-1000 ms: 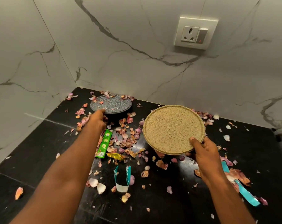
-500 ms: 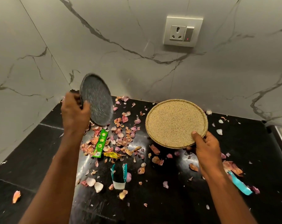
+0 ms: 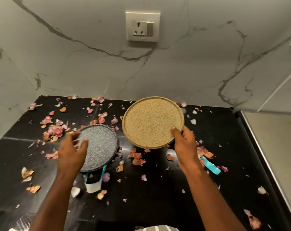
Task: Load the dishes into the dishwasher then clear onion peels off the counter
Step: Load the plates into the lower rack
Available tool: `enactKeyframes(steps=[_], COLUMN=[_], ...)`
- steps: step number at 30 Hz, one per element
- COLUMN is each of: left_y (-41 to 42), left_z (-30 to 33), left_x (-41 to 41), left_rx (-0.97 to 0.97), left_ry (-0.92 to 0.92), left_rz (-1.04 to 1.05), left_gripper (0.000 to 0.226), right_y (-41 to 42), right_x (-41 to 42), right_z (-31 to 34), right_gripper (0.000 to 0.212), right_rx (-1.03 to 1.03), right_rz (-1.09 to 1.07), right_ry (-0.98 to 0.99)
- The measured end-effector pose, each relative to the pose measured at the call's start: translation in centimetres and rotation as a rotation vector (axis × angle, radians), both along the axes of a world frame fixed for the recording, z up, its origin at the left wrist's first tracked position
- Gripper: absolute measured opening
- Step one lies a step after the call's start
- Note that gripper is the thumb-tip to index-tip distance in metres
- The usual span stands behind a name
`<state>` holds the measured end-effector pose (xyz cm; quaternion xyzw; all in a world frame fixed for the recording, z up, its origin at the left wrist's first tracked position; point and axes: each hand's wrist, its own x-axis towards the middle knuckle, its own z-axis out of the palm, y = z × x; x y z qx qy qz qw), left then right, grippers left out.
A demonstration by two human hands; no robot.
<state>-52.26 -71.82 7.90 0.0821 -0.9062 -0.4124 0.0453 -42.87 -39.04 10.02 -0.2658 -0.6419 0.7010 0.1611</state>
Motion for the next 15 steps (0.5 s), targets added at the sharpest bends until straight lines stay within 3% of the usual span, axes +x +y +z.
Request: enactKeyframes(steps=[2, 4, 7, 11, 15], left_y=[4.7, 9.1, 14.7, 19.4, 22.9], left_z=[2.0, 3.4, 3.7, 3.4, 2.5], left_x=[2.4, 4.5, 7.2, 9.7, 12.2], left_rx=[0.393, 0.681, 0.724, 0.697, 0.676], left_ry=[-0.182, -0.392, -0.452, -0.422, -0.466], left_rz=[-0.194, -0.339, -0.462, -0.529, -0.606], left_gripper=[0.024, 0.037, 0.043, 0.020, 0.013], right_y=[0.7, 1.4, 3.6, 7.2, 10.2], right_x=[1.1, 2.4, 5.0, 9.2, 13.5], right_z=[0.4, 0.8, 0.6, -0.1, -0.8], right_gripper=[0.023, 0.021, 0.023, 0.022, 0.023], right_rx=[-0.025, -0.055, -0.066, -0.052, -0.056], right_rz=[-0.008, -0.011, -0.080, -0.174, -0.251], right_ry=[-0.015, -0.025, -0.039, -0.060, -0.072])
